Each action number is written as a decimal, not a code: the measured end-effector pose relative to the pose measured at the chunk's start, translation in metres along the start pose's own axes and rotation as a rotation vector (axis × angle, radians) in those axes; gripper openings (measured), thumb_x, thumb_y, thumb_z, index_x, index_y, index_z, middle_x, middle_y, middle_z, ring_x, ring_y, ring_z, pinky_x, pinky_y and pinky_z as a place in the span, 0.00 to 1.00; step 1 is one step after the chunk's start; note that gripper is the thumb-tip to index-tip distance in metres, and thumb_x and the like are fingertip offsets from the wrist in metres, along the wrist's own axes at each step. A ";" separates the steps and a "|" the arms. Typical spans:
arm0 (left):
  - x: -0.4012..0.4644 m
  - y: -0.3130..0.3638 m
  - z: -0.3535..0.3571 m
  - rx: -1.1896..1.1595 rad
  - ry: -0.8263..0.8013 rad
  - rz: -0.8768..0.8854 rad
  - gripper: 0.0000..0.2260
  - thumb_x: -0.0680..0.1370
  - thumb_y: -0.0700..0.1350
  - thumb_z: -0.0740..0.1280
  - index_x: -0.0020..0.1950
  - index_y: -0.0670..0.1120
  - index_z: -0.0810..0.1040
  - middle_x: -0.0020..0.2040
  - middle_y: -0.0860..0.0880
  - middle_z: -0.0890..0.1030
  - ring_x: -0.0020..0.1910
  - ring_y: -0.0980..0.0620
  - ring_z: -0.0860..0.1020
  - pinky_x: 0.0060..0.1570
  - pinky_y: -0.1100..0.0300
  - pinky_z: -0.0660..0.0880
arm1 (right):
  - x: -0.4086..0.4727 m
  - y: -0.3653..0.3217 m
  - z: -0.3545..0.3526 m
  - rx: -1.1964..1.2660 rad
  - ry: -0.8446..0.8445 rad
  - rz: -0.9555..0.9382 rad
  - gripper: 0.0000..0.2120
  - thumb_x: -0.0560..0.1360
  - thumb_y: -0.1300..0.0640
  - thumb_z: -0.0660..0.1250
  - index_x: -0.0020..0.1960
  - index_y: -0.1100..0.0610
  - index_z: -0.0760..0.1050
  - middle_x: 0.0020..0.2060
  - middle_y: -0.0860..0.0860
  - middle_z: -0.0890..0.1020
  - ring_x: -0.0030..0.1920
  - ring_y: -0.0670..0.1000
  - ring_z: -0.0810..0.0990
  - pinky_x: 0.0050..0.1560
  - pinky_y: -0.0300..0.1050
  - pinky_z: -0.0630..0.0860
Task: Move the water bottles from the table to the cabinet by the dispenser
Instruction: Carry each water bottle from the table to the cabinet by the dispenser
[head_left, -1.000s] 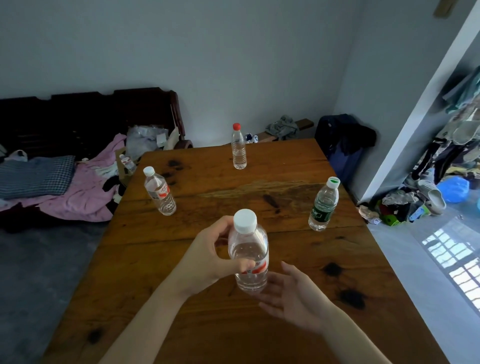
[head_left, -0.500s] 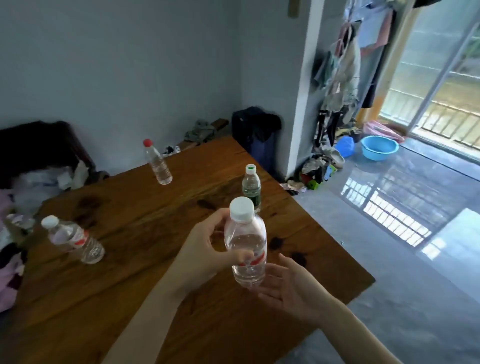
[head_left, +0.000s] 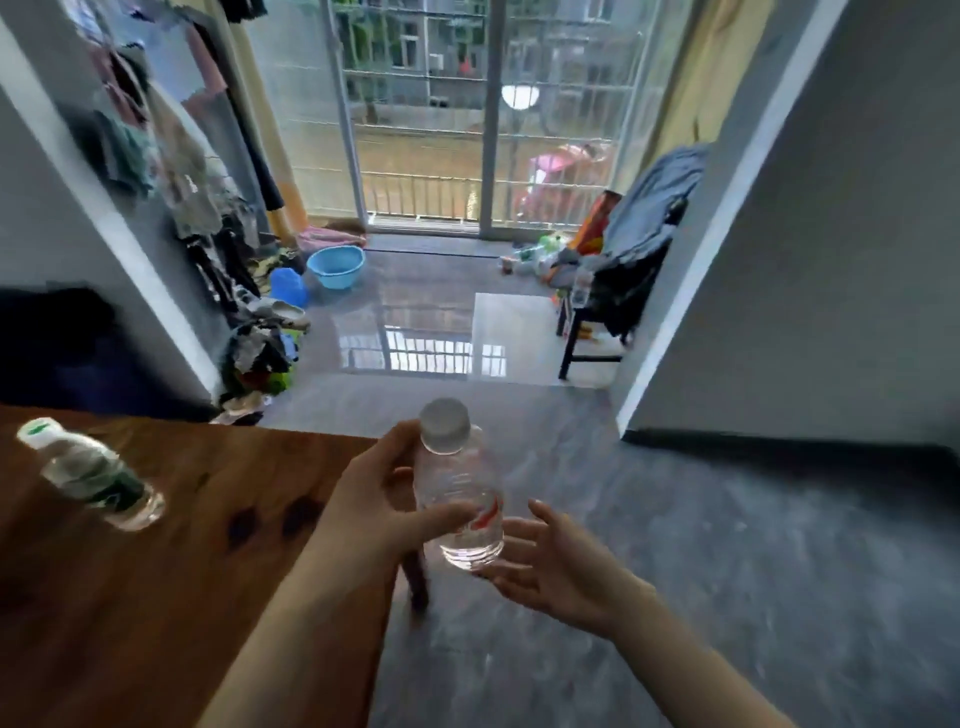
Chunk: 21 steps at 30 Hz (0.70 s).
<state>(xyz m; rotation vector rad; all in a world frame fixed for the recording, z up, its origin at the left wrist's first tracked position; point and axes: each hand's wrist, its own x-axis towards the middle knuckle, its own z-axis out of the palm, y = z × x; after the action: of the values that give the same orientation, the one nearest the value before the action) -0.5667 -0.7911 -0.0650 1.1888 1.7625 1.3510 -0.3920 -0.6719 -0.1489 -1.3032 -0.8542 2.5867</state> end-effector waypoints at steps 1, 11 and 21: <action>0.005 0.005 0.018 0.009 -0.061 0.016 0.29 0.59 0.56 0.81 0.58 0.58 0.81 0.54 0.55 0.86 0.55 0.52 0.85 0.60 0.44 0.80 | -0.014 0.001 -0.017 0.033 0.038 -0.031 0.22 0.81 0.44 0.56 0.60 0.60 0.76 0.57 0.61 0.80 0.49 0.58 0.81 0.39 0.43 0.80; 0.000 0.083 0.219 0.030 -0.529 0.274 0.30 0.61 0.60 0.79 0.62 0.58 0.77 0.56 0.55 0.85 0.57 0.53 0.82 0.61 0.47 0.79 | -0.169 0.050 -0.178 0.379 0.323 -0.325 0.24 0.82 0.43 0.54 0.57 0.62 0.78 0.55 0.62 0.83 0.46 0.60 0.84 0.39 0.46 0.79; -0.116 0.143 0.437 0.029 -1.026 0.415 0.28 0.64 0.52 0.80 0.63 0.55 0.79 0.54 0.55 0.84 0.55 0.54 0.82 0.60 0.52 0.79 | -0.345 0.183 -0.319 0.640 0.605 -0.529 0.30 0.82 0.41 0.52 0.57 0.63 0.82 0.55 0.64 0.83 0.45 0.59 0.83 0.44 0.48 0.78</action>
<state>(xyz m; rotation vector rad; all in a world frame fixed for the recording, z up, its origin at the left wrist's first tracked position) -0.0996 -0.7095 -0.0613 1.8705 0.8201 0.6513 0.0939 -0.8071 -0.1542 -1.2969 -0.1842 1.6840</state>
